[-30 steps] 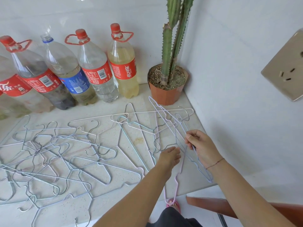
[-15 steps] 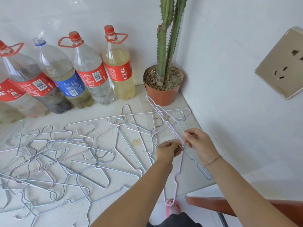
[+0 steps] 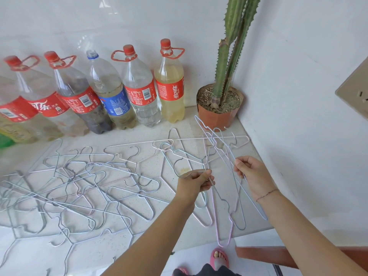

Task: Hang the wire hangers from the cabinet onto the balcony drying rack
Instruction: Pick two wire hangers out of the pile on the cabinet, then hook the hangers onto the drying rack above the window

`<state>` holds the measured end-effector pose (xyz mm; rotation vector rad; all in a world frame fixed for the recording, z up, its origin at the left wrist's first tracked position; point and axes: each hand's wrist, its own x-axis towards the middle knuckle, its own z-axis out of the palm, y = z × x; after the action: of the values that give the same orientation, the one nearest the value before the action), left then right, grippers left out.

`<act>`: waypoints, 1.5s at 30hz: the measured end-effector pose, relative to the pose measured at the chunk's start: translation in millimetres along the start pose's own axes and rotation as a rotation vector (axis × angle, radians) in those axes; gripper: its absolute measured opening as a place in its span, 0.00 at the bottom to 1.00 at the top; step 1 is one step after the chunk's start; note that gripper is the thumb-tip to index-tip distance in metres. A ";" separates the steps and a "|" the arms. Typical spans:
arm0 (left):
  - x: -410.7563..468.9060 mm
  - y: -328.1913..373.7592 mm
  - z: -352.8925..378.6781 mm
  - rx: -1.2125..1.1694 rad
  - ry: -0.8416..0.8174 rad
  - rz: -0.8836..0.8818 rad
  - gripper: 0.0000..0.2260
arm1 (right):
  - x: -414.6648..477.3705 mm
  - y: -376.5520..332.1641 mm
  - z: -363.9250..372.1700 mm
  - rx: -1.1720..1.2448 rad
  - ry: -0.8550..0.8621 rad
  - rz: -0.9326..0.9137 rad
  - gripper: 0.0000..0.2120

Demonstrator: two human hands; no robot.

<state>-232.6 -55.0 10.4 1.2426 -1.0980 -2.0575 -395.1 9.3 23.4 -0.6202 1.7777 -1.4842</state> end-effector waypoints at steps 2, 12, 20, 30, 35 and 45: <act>-10.3 4.2 -15.1 0.006 0.002 0.018 0.04 | -3.3 -1.6 8.7 0.003 -0.008 -0.011 0.06; -64.9 29.7 -82.5 -0.014 0.041 0.140 0.05 | -26.6 -17.5 76.7 0.102 -0.094 -0.070 0.08; -136.9 37.2 -126.7 -0.142 0.277 0.279 0.04 | -65.1 -37.9 132.9 0.102 -0.338 -0.065 0.08; -276.7 -10.5 -138.6 -0.321 0.743 0.464 0.07 | -171.4 -44.5 158.8 0.057 -0.831 -0.022 0.07; -362.9 -43.3 -130.9 -0.428 0.911 0.549 0.09 | -246.9 -45.0 158.6 0.016 -1.053 -0.002 0.07; -582.2 -128.5 -95.5 -0.495 1.325 0.691 0.08 | -444.1 -37.4 137.8 -0.028 -1.502 0.140 0.05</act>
<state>120.8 410.2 163.0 1.2918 -0.2416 -0.5987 -15.6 249.6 149.6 -1.1484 0.6030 -0.4857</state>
